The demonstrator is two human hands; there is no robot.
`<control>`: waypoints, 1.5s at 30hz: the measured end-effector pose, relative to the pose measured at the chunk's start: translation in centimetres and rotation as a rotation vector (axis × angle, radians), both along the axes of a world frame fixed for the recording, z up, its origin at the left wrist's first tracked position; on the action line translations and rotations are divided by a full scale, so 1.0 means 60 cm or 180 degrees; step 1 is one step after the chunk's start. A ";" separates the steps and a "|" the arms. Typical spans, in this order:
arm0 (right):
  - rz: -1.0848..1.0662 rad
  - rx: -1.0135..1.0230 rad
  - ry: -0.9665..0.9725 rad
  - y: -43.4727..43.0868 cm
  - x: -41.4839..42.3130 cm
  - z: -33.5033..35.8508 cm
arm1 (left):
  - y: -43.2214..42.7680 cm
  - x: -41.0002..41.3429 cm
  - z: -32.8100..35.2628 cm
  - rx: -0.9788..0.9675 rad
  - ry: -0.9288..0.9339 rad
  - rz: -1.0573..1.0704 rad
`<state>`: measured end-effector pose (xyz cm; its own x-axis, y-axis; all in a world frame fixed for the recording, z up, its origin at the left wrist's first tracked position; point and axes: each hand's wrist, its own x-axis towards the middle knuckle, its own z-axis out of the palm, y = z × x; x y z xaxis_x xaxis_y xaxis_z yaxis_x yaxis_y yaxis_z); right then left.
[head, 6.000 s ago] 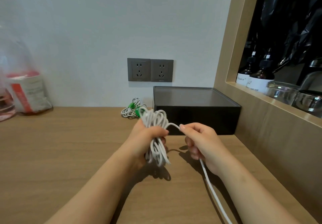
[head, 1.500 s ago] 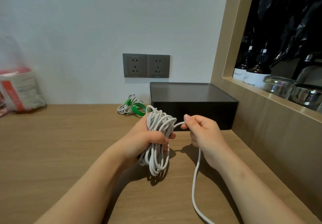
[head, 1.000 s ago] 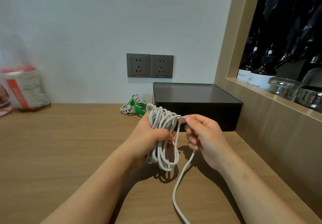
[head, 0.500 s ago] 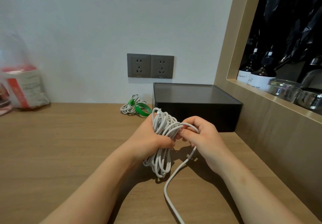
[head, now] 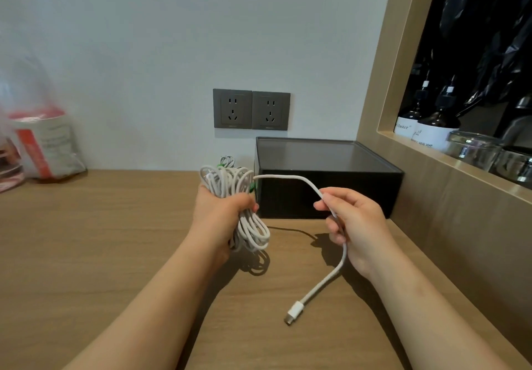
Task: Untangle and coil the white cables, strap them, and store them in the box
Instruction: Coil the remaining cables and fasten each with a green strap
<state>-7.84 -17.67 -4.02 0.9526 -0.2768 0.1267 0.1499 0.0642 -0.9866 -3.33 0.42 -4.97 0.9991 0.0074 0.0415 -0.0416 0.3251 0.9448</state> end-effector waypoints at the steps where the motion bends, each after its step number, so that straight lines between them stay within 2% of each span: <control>1: -0.0050 -0.0166 -0.0036 0.002 0.000 -0.002 | 0.002 0.002 -0.002 -0.0006 0.0030 0.0073; 8: 0.0235 -0.0880 -0.0373 0.015 0.001 -0.012 | -0.015 -0.006 -0.003 0.0087 0.0145 -0.0055; 12: 0.0360 -0.2136 -0.0848 0.025 -0.002 -0.022 | -0.012 -0.005 -0.003 -0.0083 0.0241 -0.0108; 15: 0.0081 -0.3100 -0.1243 0.033 -0.005 -0.030 | -0.016 -0.008 -0.003 -0.0114 0.0288 -0.0164; 17: 0.0021 -0.3416 -0.1372 0.037 -0.004 -0.034 | -0.021 -0.009 -0.005 -0.0180 0.0273 -0.0175; 25: 0.0067 -0.3448 -0.1220 0.045 -0.006 -0.032 | -0.024 -0.013 -0.006 -0.0557 0.0230 -0.0140; 30: 0.0092 -0.3607 -0.1435 0.048 -0.007 -0.032 | -0.033 -0.020 -0.004 -0.0161 -0.0047 -0.0137; 39: 0.0344 -0.3379 -0.1820 0.052 -0.007 -0.031 | -0.021 -0.004 -0.007 -0.0609 0.0089 0.0446; 45: 0.0159 -0.3176 -0.1352 0.048 -0.007 -0.027 | 0.002 0.012 0.000 -0.0978 0.0139 0.0717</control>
<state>-8.28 -14.79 -5.66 0.7851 0.1717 0.5951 0.5109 -0.7226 -0.4656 -2.60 0.53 -4.95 0.9718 0.2324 -0.0394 -0.1062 0.5808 0.8071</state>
